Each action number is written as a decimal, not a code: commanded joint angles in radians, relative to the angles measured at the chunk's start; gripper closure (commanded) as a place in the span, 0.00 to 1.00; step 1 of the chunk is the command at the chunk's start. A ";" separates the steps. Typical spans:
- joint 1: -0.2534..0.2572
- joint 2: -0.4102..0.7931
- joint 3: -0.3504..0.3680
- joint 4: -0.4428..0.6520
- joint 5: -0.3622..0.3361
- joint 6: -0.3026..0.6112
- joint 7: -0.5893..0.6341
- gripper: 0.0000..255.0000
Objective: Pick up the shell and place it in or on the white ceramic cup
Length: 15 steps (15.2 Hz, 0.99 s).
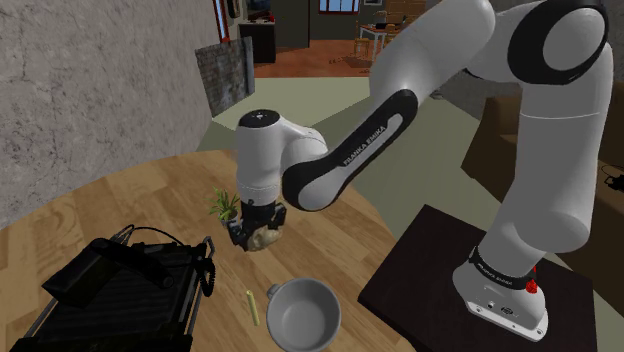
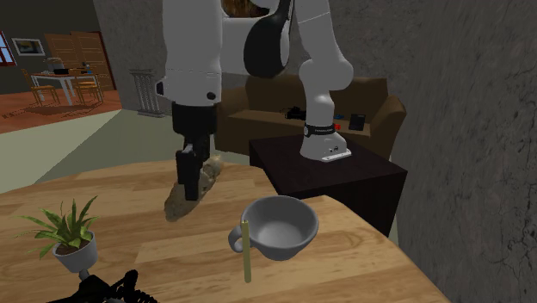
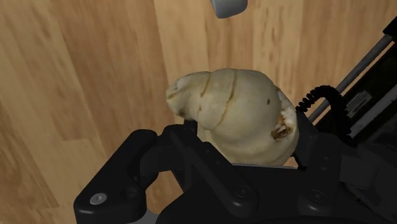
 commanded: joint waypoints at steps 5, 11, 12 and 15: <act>0.015 -0.146 0.065 -0.191 0.067 0.067 0.067 1.00; 0.053 -0.296 0.145 -0.346 0.181 0.105 0.114 1.00; 0.062 -0.320 0.158 -0.368 0.204 0.108 0.120 1.00; 0.069 -0.302 0.160 -0.383 0.175 0.135 0.152 1.00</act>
